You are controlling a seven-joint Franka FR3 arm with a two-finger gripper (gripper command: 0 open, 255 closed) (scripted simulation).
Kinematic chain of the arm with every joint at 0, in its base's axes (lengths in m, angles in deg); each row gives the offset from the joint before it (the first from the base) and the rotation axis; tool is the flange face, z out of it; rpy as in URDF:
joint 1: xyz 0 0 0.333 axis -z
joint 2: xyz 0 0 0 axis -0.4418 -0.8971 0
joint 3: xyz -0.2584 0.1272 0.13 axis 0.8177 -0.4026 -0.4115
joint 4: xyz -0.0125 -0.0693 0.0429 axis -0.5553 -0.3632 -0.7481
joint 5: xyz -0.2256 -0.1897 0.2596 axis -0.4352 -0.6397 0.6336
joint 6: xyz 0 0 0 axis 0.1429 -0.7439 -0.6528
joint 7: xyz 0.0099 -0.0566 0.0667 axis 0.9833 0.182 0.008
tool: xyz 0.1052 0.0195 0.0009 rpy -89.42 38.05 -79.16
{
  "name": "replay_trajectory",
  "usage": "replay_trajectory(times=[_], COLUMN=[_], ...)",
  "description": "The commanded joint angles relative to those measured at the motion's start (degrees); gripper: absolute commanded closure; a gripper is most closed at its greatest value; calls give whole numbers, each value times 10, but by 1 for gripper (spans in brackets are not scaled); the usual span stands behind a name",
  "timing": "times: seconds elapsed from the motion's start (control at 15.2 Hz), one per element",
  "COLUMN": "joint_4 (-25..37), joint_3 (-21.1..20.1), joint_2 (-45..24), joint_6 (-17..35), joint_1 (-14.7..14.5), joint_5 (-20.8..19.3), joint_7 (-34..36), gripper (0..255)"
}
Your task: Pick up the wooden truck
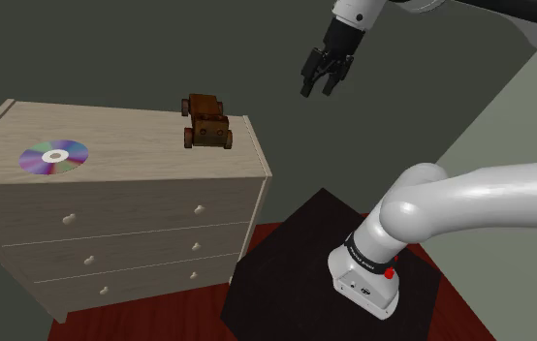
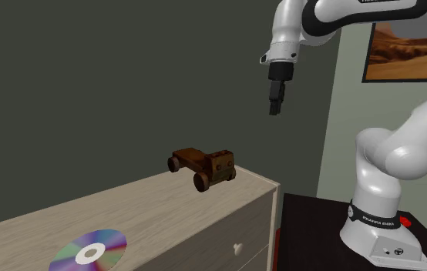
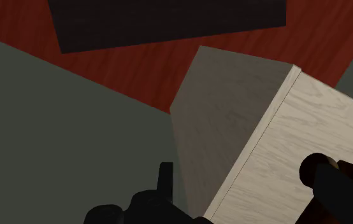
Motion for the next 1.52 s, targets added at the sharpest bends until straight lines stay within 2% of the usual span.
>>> replay_trajectory(times=[0.0,0.73,1.45], joint_4=[0,130,300], joint_3=[0,-59,-127], joint_2=[0,-220,-425], joint_6=[0,58,60], joint_1=[0,-76,-138], joint_5=[0,22,6], joint_7=[0,-54,-93], gripper=[0,0,0])
